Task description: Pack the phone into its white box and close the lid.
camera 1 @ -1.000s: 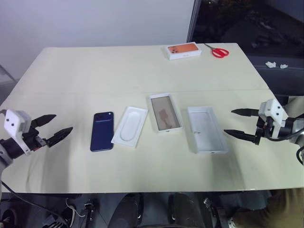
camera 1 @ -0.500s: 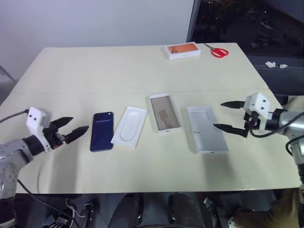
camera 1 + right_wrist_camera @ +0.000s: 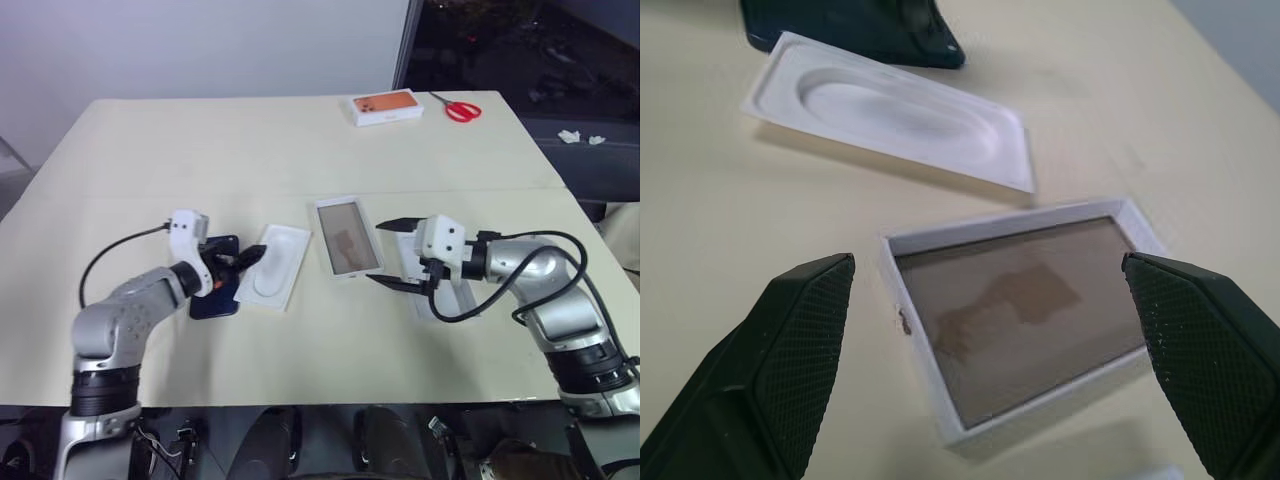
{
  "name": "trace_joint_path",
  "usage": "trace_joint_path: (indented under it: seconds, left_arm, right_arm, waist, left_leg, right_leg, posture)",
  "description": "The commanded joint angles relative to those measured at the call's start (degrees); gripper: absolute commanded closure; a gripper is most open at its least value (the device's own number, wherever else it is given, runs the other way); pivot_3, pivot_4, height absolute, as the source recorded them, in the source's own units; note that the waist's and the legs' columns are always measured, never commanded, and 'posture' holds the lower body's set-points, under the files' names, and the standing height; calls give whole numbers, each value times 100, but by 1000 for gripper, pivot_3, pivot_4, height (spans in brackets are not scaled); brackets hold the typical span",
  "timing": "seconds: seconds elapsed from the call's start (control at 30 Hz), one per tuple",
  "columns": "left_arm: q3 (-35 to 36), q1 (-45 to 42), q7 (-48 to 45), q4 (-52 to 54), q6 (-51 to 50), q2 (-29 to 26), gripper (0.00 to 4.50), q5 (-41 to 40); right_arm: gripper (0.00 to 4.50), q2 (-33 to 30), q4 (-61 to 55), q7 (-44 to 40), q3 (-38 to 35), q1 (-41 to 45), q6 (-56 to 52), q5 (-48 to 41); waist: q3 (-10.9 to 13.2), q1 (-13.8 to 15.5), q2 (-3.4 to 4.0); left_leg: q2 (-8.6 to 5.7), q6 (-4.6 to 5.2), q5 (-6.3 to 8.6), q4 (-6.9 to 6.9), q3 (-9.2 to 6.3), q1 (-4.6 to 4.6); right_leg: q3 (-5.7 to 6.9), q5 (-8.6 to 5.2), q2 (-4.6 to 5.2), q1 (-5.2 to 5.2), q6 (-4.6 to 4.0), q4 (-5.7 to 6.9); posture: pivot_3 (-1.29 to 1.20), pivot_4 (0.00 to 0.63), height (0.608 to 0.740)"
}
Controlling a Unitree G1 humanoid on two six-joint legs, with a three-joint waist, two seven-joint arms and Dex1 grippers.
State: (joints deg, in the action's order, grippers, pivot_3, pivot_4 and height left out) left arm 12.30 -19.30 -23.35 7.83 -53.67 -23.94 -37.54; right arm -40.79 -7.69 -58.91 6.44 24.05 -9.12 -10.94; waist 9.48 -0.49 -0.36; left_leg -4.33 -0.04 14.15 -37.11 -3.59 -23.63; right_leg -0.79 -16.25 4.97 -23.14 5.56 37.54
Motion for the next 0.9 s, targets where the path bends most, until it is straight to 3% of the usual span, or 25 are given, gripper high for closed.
trace_joint_path:
  seconds: [0.03,0.33,0.63,0.9]
  left_arm:
    - [-165,-208,193,188,-182,41,0,61]
    - [-63,-452,831,142,-1369,236,0,-96]
    - [146,-773,793,-191,-2738,203,0,-321]
    - [162,-911,623,-574,-2841,230,0,-241]
  right_arm:
    - [22,-50,3,32,-166,102,162,9]
    - [22,-133,317,10,-203,145,483,95]
    - [22,-41,269,68,-131,128,527,112]
    - [22,17,198,96,-89,163,501,121]
  waist:
    - [1,-2,-1]
    - [0,-11,-2]
    - [-1,-14,-1]
    - [-5,-9,1]
  left_leg:
    - [0,0,0,0,0,0]
    - [1,0,0,1,0,3]
    - [1,-4,-3,1,2,11]
    - [1,-6,-3,2,3,29]
  right_leg:
    - [0,0,0,0,0,0]
    - [-2,0,-5,1,0,1]
    - [-6,0,-8,6,0,2]
    - [-7,0,-8,26,0,0]
  posture:
    - [0,150,740]
    - [0,150,740]
    - [0,150,740]
    - [0,150,740]
